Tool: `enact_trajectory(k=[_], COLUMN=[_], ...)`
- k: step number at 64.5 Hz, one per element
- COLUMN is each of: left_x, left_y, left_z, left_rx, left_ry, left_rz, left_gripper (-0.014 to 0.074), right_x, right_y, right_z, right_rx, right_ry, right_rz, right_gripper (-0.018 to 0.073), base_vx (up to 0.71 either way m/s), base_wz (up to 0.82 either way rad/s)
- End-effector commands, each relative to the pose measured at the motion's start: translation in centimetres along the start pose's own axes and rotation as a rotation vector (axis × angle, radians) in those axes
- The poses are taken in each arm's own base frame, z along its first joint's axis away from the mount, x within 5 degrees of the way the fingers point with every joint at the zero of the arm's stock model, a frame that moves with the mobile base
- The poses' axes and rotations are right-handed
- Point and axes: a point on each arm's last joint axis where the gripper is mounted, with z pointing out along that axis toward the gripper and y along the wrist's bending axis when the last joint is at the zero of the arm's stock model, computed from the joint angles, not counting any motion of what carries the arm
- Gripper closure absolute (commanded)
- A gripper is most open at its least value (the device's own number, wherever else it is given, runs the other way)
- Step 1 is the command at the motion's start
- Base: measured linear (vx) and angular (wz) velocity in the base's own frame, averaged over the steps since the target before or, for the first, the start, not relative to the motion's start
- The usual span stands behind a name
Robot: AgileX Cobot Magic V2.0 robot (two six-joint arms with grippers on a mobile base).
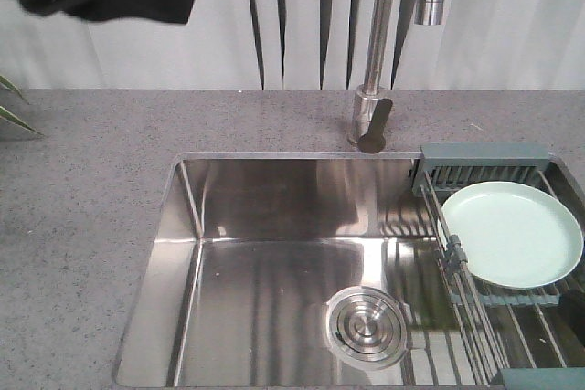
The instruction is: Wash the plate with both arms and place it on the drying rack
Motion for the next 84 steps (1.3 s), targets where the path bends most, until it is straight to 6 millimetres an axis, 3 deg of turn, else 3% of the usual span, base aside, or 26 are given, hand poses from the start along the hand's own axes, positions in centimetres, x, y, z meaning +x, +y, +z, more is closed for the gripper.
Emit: enact_trajectory(k=[1, 22, 29, 36, 45, 84], left_x=[2.8, 18.7, 22.5, 24.7, 26.0, 26.2], left_y=[-0.8, -0.2, 0.0, 0.2, 0.2, 0.1], left_z=[-2.5, -1.5, -1.2, -1.2, -1.3, -1.3], left_rx=[-0.036, -0.132, -0.158, -0.179, -0.194, -0.186], left_ry=[-0.149, -0.210, -0.246, -0.297, -0.333, -0.314], left_rz=[-0.010, -0.096, -0.106, -0.099, -0.065, -0.066], left_gripper=[0.0603, 0.0603, 0.0603, 0.0603, 0.0603, 0.0603], right_x=[-1.2, -1.3, -1.3, -1.3, -1.3, -1.3], right_y=[-0.7, -1.0, -0.9, -0.8, -0.8, -0.8], right_z=[0.2, 1.4, 1.5, 1.5, 1.4, 1.4], right_rx=[0.038, -0.022, -0.027, -0.039, -0.043, -0.043], right_ry=[-0.045, -0.025, -0.023, -0.019, -0.024, -0.024], right_rz=[0.009, 0.047, 0.049, 0.050, 0.058, 0.058], right_gripper=[0.0561, 0.0561, 0.0561, 0.0561, 0.0561, 0.0561], base_vx=[0.00, 0.00, 0.00, 0.00, 0.00, 0.00], base_wz=[0.00, 0.00, 0.00, 0.00, 0.00, 0.00])
